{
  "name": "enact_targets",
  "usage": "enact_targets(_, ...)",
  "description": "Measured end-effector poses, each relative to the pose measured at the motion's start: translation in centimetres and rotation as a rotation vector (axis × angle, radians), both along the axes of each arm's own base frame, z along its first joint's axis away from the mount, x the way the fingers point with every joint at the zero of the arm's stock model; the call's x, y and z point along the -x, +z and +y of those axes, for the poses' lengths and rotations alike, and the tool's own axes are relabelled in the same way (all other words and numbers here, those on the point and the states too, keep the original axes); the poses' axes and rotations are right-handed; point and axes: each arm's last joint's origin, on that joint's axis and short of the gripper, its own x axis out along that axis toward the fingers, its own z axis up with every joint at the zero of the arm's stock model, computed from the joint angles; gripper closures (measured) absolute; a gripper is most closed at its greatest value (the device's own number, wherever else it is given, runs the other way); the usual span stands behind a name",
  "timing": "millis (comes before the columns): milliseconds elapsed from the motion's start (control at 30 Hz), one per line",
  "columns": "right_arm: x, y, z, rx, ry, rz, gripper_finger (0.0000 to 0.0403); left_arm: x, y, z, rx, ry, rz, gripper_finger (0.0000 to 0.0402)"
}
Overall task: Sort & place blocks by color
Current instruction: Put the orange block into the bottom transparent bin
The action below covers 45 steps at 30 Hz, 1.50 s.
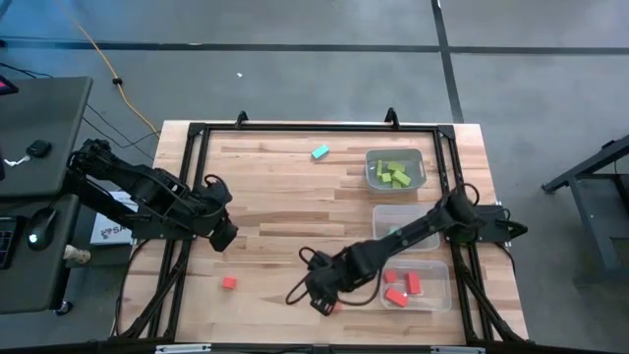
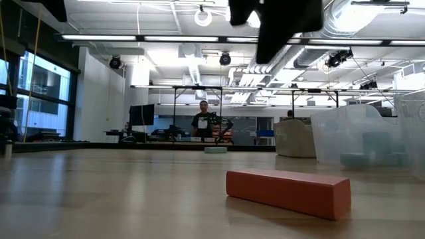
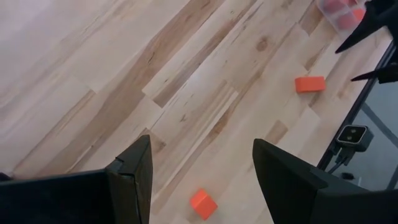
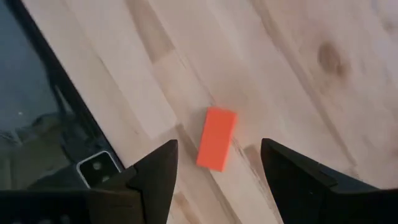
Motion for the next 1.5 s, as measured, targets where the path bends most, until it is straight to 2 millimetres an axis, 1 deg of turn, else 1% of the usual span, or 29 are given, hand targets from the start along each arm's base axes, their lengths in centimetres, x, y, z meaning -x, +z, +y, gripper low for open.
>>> enact_targets(167,-0.1,-1.8,0.9,0.002,-0.042,0.055,0.0183,0.0,0.0,0.0,-0.002,0.001,0.000,0.0204)
enact_targets(367,-0.6,-3.6,1.3,0.015,-0.081,0.078,0.0183,0.0,0.0,0.0,-0.002,0.001,0.000,0.0204)
enact_targets(667,-1.1,-5.6,2.0,-0.003,-0.096,0.113,0.0183,0.0,0.0,0.0,-0.017,-0.030,0.004,0.0204)
enact_targets(833,-1.1,-7.1,2.6,0.002,-0.102,0.144,0.0183,0.0,0.0,0.0,-0.025,-0.045,0.006,0.0204)
enact_targets(1300,-0.6,-9.9,4.7,-0.012,-0.141,0.204,0.0183,0.0,0.0,0.0,-0.031,-0.051,0.006,0.0204)
enact_targets(1400,-0.5,-10.7,4.9,-0.003,-0.168,0.226,0.0183,0.0,0.0,0.0,-0.031,-0.051,0.005,0.0204)
enact_targets(1500,-0.4,-11.0,4.9,0.010,-0.208,0.239,0.0183,0.0,0.0,0.0,-0.031,-0.051,0.005,0.0204)
